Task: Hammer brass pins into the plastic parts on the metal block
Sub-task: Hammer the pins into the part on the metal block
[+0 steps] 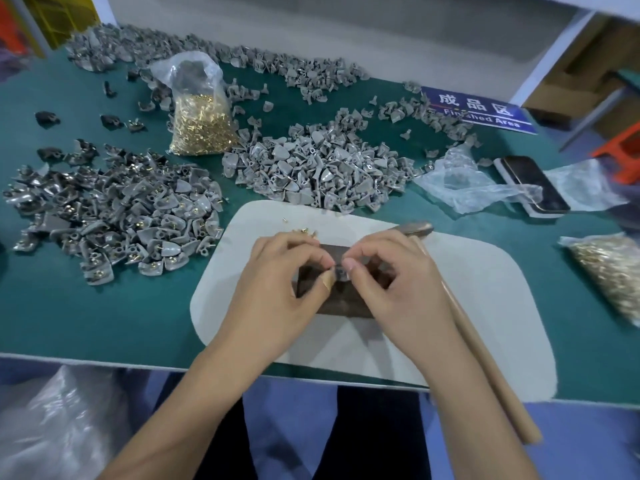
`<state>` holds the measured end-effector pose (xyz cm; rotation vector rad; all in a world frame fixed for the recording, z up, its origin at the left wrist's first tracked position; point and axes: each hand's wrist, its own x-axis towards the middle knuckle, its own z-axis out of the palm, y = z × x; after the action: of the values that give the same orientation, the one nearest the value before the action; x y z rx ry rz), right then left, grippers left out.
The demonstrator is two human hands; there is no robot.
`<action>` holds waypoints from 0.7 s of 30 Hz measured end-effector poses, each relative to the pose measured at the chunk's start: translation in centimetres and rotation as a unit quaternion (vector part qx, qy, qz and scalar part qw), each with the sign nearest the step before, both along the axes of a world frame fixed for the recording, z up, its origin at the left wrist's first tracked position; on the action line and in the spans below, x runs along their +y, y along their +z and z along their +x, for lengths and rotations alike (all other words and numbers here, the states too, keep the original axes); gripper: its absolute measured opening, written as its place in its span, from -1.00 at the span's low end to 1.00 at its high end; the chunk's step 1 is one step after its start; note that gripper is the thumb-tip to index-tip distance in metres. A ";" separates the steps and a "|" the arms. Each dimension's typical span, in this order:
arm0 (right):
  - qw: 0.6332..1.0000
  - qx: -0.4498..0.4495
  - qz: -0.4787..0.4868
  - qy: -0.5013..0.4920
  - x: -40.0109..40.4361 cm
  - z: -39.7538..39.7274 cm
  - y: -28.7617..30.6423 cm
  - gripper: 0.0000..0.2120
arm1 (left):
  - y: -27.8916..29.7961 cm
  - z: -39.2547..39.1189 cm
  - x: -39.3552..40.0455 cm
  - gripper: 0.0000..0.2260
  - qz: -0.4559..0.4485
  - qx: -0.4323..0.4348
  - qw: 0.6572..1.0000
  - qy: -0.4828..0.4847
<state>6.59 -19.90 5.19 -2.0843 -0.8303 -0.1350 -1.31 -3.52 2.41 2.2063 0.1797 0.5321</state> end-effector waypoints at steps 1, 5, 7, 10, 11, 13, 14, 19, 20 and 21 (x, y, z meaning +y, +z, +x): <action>1.000 -0.002 -0.015 -0.001 -0.2 -0.1 0.0 -0.90 | 0.1 -0.1 -0.1 -0.90 0.028 0.003 1.000 0.009; 0.999 0.008 -0.039 0.007 -0.4 -0.2 0.0 -0.90 | 0.7 -0.1 -0.4 -0.92 0.090 0.016 0.996 0.022; 0.999 0.014 -0.043 0.007 -0.4 -0.1 0.0 -0.90 | 0.9 -0.2 -0.7 -0.92 0.097 0.029 0.994 0.031; 0.999 -0.004 -0.050 0.005 -0.2 -0.2 0.0 -0.90 | 0.9 -0.3 -1.0 -0.92 0.086 0.036 0.995 0.036; 0.998 -0.014 -0.054 0.003 -0.2 -0.3 0.0 -0.90 | 0.8 -0.3 -1.1 -0.92 0.076 0.038 0.996 0.037; 0.998 -0.030 -0.058 -0.001 0.0 -0.3 -0.1 -0.89 | 0.8 -0.3 -1.1 -0.92 0.061 0.040 0.997 0.039; 0.998 -0.031 -0.056 -0.003 0.0 -0.3 -0.2 -0.89 | 0.7 -0.4 -1.1 -0.91 0.055 0.040 0.997 0.040; 1.000 0.002 -0.005 -0.024 0.1 -0.9 -1.2 -0.87 | 0.4 -0.6 -1.2 -0.92 0.025 0.035 0.998 0.043; 1.000 0.007 0.001 -0.027 0.1 -1.0 -1.3 -0.87 | 0.4 -0.6 -1.2 -0.92 0.025 0.035 0.998 0.043; 1.000 0.011 0.004 -0.027 0.1 -1.1 -1.2 -0.87 | 0.4 -0.6 -1.2 -0.92 0.027 0.033 0.998 0.045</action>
<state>5.53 -19.79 3.96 -2.0980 -0.7604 -0.1436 -1.94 -4.73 2.77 2.2793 0.3036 0.5185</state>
